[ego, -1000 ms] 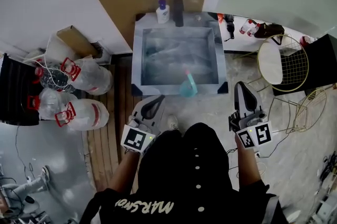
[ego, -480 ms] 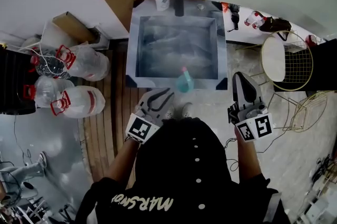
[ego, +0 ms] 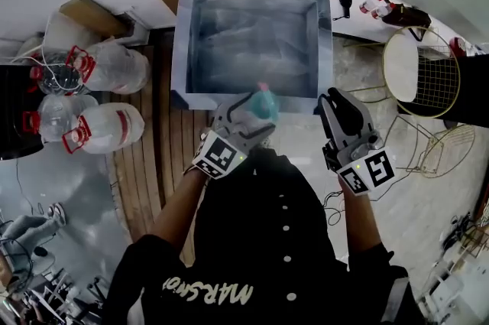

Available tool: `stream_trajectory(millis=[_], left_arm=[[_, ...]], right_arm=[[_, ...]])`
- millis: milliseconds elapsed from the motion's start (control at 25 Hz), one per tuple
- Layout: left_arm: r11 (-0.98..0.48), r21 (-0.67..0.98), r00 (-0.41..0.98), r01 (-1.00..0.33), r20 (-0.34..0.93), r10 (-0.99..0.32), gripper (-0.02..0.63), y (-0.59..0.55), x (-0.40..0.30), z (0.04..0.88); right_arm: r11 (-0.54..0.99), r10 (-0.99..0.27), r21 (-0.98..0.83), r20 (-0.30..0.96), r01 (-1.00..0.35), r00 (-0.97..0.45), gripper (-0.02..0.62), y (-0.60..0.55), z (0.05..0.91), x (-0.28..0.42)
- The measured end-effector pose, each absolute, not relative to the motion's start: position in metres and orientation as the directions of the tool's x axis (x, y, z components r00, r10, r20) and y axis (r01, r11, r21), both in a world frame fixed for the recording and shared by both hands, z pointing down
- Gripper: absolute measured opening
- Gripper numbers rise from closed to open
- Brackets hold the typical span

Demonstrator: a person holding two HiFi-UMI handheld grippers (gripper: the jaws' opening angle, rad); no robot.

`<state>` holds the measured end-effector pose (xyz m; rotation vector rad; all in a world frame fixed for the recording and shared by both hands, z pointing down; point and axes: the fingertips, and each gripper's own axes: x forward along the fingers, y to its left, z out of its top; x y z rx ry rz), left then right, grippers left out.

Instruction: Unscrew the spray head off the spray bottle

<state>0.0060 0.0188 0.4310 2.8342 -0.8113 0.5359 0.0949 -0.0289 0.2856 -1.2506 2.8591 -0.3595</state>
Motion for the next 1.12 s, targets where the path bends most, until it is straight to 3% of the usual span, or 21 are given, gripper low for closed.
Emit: stream_trajectory(millis=[400,840,1120], left_arm=[[-0.893,-0.012,0.821,-0.45,0.389,-0.419,0.384,0.004,0.034,0.449],[-0.894,-0.072,0.798,-0.443,0.423,-0.43,0.377,-0.007,0.041,0.476],[-0.883,-0.072,0.799,-0.464,0.395,-0.453,0.371,-0.007,0.041,0.474]], right_arm=[[0.687,-0.675,-0.241,0.135,-0.685,-0.725,0.114,-0.034,0.308,0.085],[0.748,-0.573,-0.271,0.197,-0.606,-0.795,0.126,-0.028,0.323,0.061],[0.819,-0.41,-0.266,0.347,-0.508,-0.844,0.241,-0.015,0.342,0.007]])
